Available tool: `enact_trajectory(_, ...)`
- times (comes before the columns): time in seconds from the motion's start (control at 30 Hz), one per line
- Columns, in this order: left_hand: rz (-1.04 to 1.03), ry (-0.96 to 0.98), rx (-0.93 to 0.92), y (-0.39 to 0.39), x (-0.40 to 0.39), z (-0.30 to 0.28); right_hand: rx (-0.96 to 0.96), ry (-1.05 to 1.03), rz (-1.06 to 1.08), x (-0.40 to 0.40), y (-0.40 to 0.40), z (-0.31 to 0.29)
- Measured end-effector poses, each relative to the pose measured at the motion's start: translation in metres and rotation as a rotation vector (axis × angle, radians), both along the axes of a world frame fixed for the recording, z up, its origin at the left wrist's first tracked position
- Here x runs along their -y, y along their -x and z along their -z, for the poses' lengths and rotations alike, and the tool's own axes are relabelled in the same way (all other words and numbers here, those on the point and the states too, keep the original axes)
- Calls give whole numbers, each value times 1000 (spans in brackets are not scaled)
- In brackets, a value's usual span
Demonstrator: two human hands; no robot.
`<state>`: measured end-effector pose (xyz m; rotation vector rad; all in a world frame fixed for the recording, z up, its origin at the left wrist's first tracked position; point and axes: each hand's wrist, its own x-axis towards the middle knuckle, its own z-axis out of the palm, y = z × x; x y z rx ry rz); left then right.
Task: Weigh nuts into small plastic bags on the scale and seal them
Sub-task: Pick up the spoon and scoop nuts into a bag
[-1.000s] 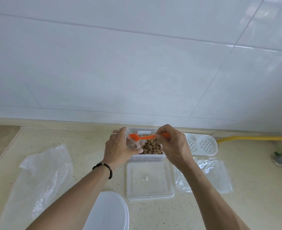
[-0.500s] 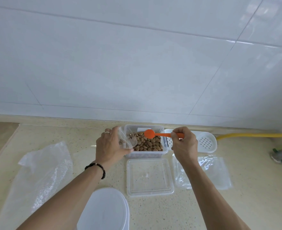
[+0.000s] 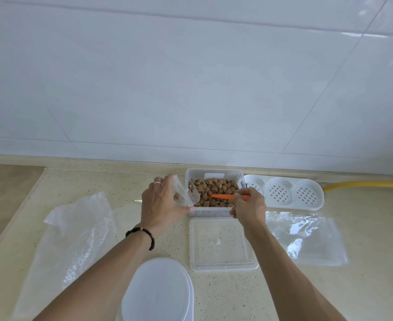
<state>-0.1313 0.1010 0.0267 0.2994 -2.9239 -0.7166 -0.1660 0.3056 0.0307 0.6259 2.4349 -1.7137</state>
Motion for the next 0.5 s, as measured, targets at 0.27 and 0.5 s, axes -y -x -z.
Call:
enact_trajectory(0.27, -14, 60, -11, 5, 3, 4, 66, 186, 166, -10, 1, -4)
enact_trajectory(0.5, -9, 101, 20, 12, -1, -2, 32, 291, 187, -23, 1, -20)
